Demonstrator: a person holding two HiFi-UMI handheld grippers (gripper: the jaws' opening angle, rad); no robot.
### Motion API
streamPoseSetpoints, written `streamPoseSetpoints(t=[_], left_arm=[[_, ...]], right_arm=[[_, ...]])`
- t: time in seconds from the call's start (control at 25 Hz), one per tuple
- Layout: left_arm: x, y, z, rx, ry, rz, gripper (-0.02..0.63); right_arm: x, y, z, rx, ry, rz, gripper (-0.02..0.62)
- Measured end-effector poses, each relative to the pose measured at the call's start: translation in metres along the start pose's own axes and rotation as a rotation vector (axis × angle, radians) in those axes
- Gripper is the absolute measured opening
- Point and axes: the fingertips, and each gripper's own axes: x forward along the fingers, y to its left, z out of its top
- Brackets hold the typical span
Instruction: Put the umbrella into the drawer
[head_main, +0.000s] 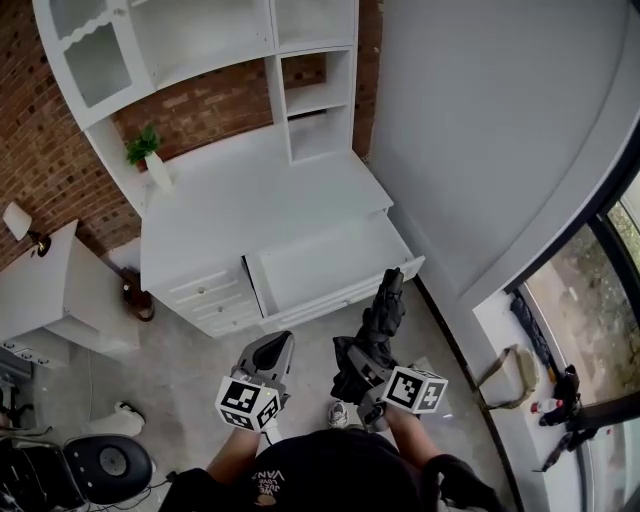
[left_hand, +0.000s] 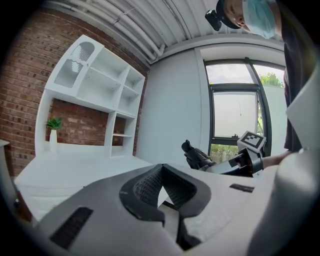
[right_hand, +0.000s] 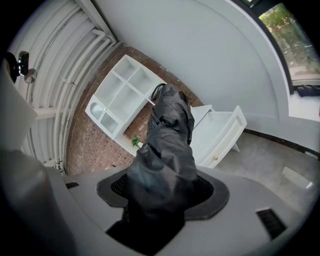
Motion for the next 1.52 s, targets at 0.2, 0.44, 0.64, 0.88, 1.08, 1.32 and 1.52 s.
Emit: streamPoseSetpoints(t=[0.2,0.44,0.64,0.88,1.08,1.32,1.52], left_arm=[[0.039,0.005,0.0,-0.005,0.008,0.05,0.006],[0.066,0.017,-0.001,-0.015,0.03,0.065,0.006],[0.089,0.041,-0.002,-0.027,0.043,0.051,0.006],[0.127,0.079,0.006,-0.025,0.061,-0.027,0.006],[0.157,0.121,0.018,-0.008,0.071,-0.114,0.006],[0.184,0.167,0.024,0.011,0.098,-0.218,0.006],[0.201,0.197,0.027,0.022,0.118,-0.312,0.006]], right_arm=[[0.019,-0.025,0.028,0.002,0.046,0.019,0.27],[0.044,-0.037,0.044,0.009,0.079,0.025,0.27],[0.069,-0.046,0.052,0.018,0.087,-0.003,0.27],[0.111,-0.047,0.074,0.051,0.043,-0.056,0.27],[0.155,-0.043,0.093,0.086,-0.019,-0.11,0.27],[0.204,-0.039,0.111,0.125,-0.104,-0.185,0.27],[0.241,-0.046,0.119,0.178,-0.172,-0.252,0.27]])
